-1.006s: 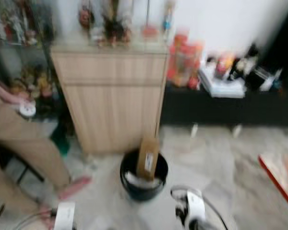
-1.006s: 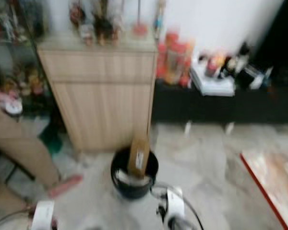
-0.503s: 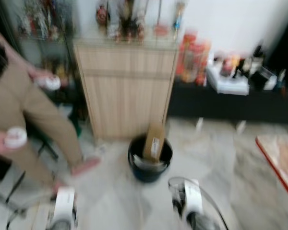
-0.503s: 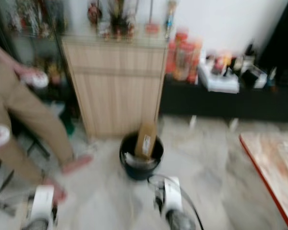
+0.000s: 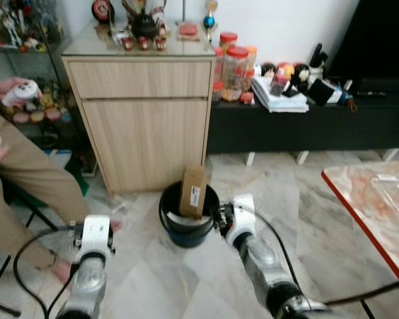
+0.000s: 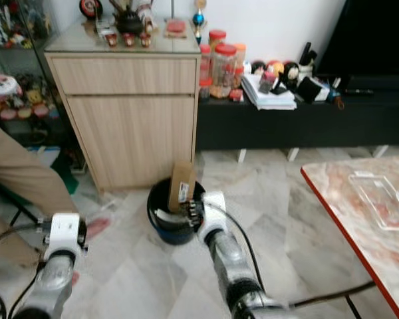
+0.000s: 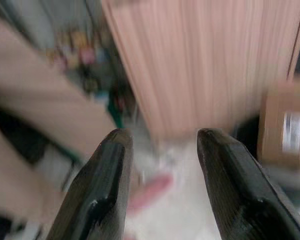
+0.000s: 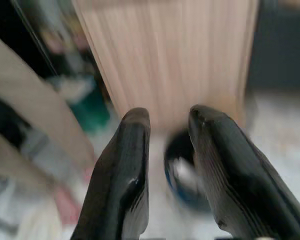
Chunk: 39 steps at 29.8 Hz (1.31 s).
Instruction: Picking trash to rubbish bin
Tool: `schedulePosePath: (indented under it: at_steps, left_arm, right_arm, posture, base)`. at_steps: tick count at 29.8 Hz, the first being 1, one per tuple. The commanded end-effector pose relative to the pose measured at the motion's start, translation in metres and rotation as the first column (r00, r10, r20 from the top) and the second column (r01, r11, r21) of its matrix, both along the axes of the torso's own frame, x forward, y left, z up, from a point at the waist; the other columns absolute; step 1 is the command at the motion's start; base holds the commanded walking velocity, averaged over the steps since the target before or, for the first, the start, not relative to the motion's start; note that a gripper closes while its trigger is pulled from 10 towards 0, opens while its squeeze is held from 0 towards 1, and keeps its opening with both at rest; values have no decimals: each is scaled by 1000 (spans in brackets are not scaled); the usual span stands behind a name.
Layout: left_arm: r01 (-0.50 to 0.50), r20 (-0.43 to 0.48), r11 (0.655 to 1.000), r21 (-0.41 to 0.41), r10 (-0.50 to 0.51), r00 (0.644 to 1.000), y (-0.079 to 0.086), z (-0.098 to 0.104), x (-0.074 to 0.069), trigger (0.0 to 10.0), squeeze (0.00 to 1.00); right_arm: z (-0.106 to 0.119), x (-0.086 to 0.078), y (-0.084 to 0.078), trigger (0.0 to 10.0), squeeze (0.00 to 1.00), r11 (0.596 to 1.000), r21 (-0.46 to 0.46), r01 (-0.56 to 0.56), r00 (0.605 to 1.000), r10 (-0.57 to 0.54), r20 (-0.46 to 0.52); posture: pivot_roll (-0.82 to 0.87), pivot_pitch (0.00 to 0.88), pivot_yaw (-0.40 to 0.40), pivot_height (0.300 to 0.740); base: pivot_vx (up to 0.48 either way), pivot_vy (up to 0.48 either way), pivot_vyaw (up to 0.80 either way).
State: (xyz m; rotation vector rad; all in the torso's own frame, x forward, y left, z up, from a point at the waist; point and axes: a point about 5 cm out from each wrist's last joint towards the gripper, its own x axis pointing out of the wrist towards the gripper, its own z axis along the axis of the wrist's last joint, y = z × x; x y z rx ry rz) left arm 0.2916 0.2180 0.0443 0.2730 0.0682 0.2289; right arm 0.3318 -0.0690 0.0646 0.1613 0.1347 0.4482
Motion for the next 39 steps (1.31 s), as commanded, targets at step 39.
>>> schedulePosePath:
  at_steps: [39]
  left_arm:
    - [112, 44, 991, 68, -115, 992, -4, 28, 27, 10000, 0]
  right_arm:
    - [-8, -2, -137, 10000, 0, 914, -174, 367, 929, -371, 10]
  posture:
    - [-17, 0, -60, 740]
  base:
    - [0, 0, 0]
